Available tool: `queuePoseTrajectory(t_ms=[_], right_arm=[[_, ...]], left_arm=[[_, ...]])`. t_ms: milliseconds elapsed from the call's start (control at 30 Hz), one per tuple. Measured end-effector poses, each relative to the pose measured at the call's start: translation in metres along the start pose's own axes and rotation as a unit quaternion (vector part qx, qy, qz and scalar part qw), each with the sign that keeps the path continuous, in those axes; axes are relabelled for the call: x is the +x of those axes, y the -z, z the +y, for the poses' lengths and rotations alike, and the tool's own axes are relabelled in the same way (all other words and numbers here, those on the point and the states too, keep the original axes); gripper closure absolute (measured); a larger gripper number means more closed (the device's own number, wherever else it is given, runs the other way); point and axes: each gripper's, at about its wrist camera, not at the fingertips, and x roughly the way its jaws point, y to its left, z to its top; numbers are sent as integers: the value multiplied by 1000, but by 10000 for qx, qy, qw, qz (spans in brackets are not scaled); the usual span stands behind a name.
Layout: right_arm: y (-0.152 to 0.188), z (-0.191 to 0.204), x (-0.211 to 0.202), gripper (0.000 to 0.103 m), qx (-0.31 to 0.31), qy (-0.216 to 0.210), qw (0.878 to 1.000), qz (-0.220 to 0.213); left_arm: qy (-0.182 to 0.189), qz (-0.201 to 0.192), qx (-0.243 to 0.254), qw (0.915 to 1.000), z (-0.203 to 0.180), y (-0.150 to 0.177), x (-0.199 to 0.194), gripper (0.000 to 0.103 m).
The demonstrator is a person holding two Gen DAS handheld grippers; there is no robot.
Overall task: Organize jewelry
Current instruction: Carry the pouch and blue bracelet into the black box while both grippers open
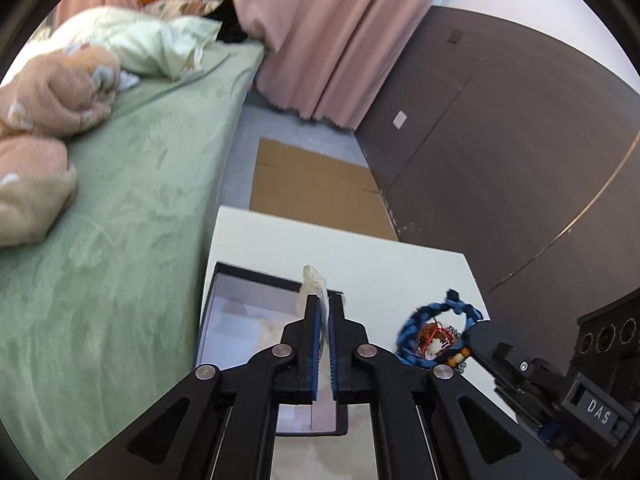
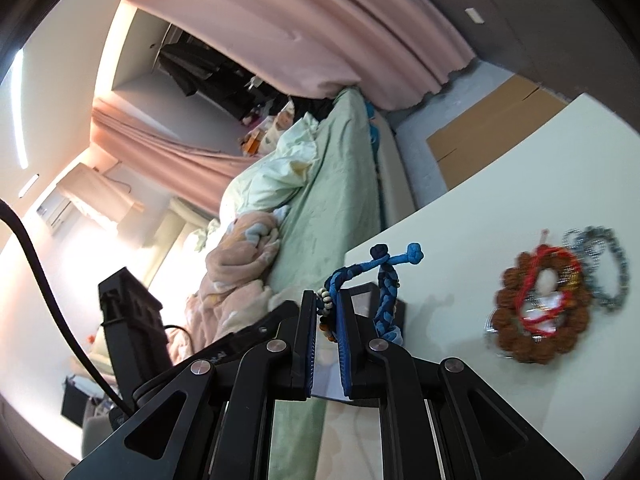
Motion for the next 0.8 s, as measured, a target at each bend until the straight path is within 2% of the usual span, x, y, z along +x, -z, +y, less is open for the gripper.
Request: queuePoseTrajectory(t_ms=[33,67,100,133,167,267,500,567,633,667,700,800], right_arm=[[1,1,5,92,13,-47,10000,42],[3,2,9,92,17,-76,9999,78],[4,2,12,92,17,-93,9999,104],[5,3,15,92,17,-109,9999,127],[7,4,18,92,20,-124,9998,148],[12,6,26,92,11,-172,9996,213],[19,13,42,92,-45,-395,9985,371],[20,17,50,91,-103,-243,9984,505],[20,14,60,73,-40,-66,9970,771],[20,12,63,49,15,-25,9962,876],[20,8,63,37,86,67,9957,915],[19,3,47,36,107,228,9971,719]], left_arm=[[10,40,-73,10000,4,-1,0,87],[44,49,-197,9998,9,-1,-3,66],[62,7,-278,9996,13,-1,-6,51],[68,-94,-376,9992,18,-2,-11,28],[57,-251,-474,9985,22,-3,-19,18],[68,-488,-549,9973,31,-6,-36,16],[-52,-717,-624,9955,40,-7,-55,16],[-86,-769,-617,9951,41,-9,-58,16],[-128,-825,-597,9947,41,-8,-61,16],[-150,-860,-574,9945,39,-7,-62,16],[-167,-879,-556,9944,38,-7,-63,16],[-205,-950,-513,9939,36,-6,-64,16]])
